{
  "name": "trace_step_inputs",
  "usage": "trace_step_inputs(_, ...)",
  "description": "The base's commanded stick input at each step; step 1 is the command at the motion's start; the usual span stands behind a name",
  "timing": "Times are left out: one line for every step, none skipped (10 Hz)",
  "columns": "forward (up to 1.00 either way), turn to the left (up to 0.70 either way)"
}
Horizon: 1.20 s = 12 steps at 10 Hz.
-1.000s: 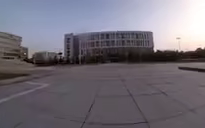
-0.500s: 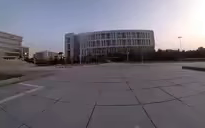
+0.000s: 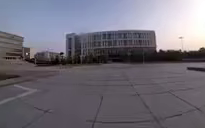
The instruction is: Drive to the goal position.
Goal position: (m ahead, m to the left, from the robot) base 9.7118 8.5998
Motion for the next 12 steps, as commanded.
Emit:
trace_step_inputs(0.7, 0.07)
trace_step_inputs(0.7, 0.11)
trace_step_inputs(0.7, 0.14)
trace_step_inputs(0.7, 0.14)
trace_step_inputs(0.7, 0.14)
trace_step_inputs(0.7, 0.14)
trace_step_inputs(0.7, 0.14)
trace_step_inputs(0.7, 0.14)
trace_step_inputs(0.7, 0.14)
trace_step_inputs(0.7, 0.14)
trace_step_inputs(0.7, 0.14)
trace_step_inputs(0.7, 0.14)
